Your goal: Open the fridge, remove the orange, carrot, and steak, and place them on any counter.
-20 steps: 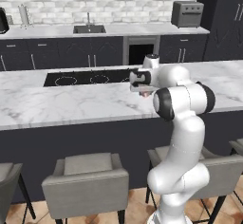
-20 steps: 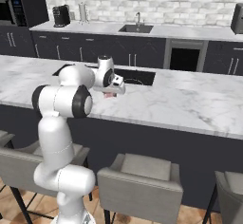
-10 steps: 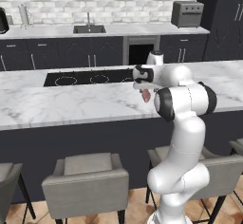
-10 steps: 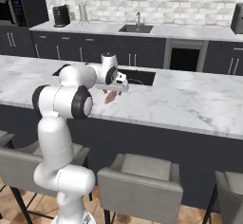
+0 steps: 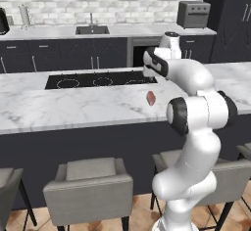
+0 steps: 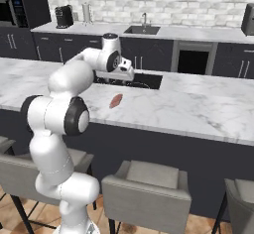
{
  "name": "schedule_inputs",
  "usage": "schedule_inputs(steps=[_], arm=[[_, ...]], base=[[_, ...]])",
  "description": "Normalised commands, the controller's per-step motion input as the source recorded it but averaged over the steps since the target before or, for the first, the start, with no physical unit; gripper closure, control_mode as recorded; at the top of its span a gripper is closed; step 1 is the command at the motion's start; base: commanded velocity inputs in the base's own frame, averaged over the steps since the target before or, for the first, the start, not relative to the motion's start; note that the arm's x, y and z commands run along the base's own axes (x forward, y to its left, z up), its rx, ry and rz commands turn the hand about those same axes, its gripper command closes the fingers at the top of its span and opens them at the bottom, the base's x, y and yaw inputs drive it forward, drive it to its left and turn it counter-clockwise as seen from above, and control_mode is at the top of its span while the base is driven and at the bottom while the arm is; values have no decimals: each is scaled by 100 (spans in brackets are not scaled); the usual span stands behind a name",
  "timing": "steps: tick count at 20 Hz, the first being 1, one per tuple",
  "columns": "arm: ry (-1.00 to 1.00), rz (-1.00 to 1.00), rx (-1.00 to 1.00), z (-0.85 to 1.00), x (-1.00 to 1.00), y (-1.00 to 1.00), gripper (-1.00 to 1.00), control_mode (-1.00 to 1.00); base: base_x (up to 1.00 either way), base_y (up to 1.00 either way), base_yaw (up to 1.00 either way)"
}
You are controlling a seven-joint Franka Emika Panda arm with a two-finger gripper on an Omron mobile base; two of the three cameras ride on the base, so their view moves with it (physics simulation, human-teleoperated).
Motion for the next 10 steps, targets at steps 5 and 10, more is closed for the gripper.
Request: schedule_inputs(steps=[5,10], arm=[[0,0,-3,100,-100,0,-100,-100],[-2,0,-6,92,-100,1,-100,-100]], base=[[0,0,0],[0,0,0]])
